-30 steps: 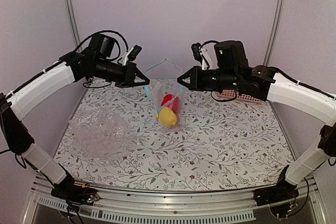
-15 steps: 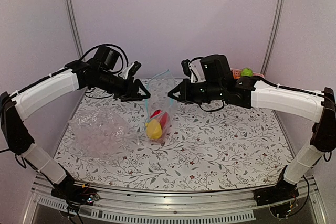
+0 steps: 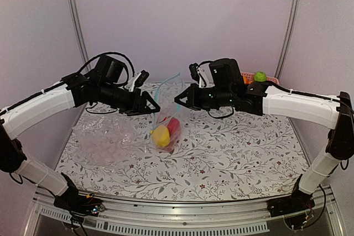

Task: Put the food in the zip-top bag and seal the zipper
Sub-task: Pass from the right arm to the left

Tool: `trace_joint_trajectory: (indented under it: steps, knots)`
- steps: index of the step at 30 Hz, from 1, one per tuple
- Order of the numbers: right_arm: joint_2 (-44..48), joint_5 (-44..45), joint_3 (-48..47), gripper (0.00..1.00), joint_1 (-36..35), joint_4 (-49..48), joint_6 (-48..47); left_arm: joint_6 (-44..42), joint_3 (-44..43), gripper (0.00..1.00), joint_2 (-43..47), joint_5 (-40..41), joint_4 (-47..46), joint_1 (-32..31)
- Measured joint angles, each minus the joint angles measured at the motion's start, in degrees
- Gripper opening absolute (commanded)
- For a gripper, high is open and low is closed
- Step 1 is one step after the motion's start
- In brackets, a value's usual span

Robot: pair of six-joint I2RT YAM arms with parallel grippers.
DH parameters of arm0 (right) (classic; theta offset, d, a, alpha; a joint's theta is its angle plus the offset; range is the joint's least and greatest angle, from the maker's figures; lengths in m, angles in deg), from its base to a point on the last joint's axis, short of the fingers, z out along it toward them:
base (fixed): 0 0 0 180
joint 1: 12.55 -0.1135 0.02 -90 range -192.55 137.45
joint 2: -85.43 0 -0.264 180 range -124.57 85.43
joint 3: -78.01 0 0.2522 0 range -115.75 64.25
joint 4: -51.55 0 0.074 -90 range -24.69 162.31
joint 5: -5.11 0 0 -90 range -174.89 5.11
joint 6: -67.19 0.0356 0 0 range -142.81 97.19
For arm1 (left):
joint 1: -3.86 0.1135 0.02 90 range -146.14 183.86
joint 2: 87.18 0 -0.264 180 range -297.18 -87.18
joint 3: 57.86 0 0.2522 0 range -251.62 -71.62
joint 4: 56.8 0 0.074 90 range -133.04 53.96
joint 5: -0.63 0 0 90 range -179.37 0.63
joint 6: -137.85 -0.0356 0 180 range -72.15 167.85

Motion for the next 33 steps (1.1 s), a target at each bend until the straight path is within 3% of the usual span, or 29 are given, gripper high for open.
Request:
trace_joint_trajectory:
  steps: [10,13,16,18,22,24,29,33]
  knots:
    - [0.0,0.04,0.0,0.0,-0.15,-0.24,-0.02,1.18,0.0,0.06,-1.31,2.82,-1.31,-0.57]
    - [0.0,0.24,0.2,0.0,-0.15,-0.31,-0.02,1.27,-0.07,0.0,-1.33,3.5,-1.27,-0.63]
    - [0.0,0.59,0.79,0.04,-0.15,-0.55,-0.04,1.01,-0.15,0.0,-1.33,3.78,-1.2,-0.63]
    - [0.04,1.27,1.36,0.14,-0.15,-0.42,-0.35,0.55,-0.42,0.0,-1.33,3.78,-1.11,-0.66]
    - [1.2,3.58,2.47,0.63,-0.17,1.75,-1.64,-1.25,-2.05,0.0,-1.4,4.0,-0.83,-0.66]
    - [2.78,5.38,2.78,0.77,-0.17,3.93,-2.34,-2.4,-3.52,0.0,-1.75,4.0,-0.44,-0.63]
    - [9.84,13.2,2.78,0.94,-0.17,10.45,-5.95,-4.83,-6.93,0.0,-3.91,2.05,-0.59,-0.42]
    - [17.51,21.0,2.75,0.99,0.09,15.74,-9.53,-6.6,-8.35,0.0,-6.32,-0.11,-0.72,0.44]
